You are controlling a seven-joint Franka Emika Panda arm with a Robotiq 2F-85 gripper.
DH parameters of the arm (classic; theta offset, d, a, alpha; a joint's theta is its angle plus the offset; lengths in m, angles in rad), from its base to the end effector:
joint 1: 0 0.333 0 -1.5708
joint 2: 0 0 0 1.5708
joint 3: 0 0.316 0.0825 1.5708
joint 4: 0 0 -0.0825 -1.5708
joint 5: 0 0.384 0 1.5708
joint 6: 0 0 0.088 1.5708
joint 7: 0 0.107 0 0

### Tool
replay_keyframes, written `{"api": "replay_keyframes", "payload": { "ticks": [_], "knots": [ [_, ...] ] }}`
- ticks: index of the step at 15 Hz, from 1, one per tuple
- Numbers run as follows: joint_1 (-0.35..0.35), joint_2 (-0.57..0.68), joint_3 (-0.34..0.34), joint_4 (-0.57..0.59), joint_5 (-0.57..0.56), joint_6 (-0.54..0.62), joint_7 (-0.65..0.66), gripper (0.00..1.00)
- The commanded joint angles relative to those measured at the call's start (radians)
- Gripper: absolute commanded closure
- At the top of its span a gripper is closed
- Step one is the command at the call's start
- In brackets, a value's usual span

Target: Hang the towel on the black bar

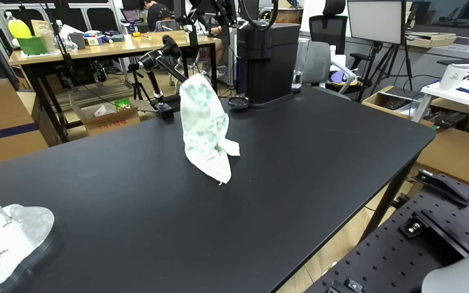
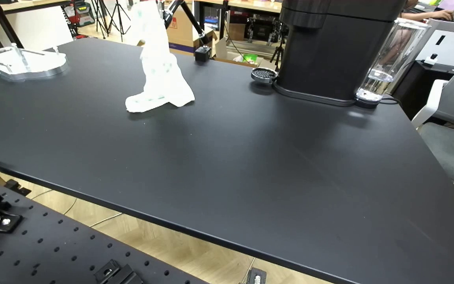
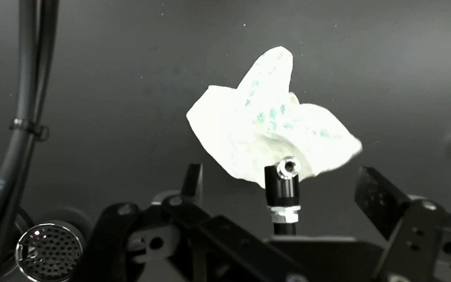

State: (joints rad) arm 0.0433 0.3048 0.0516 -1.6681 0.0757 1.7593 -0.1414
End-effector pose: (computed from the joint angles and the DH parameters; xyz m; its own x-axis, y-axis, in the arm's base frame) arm 0.6194 0.0630 0.4127 0.9554 0.2188 -0.1982 0.1992 -0.9733 -0.1141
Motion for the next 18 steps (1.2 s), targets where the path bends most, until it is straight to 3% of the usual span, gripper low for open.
{"api": "replay_keyframes", "payload": {
  "ticks": [1,7,10,15,18],
  "knots": [
    [-0.007,-0.041,-0.006,-0.039,-0.015,0.016,0.008,0.0],
    [0.001,-0.163,0.005,-0.24,-0.03,0.037,-0.049,0.0],
    [0.021,-0.265,0.02,-0.413,-0.085,0.146,-0.062,0.0],
    [0.05,-0.4,0.042,-0.711,-0.276,0.533,0.07,0.0],
    [0.042,-0.419,0.047,-0.856,-0.29,0.755,0.23,0.0]
  ]
}}
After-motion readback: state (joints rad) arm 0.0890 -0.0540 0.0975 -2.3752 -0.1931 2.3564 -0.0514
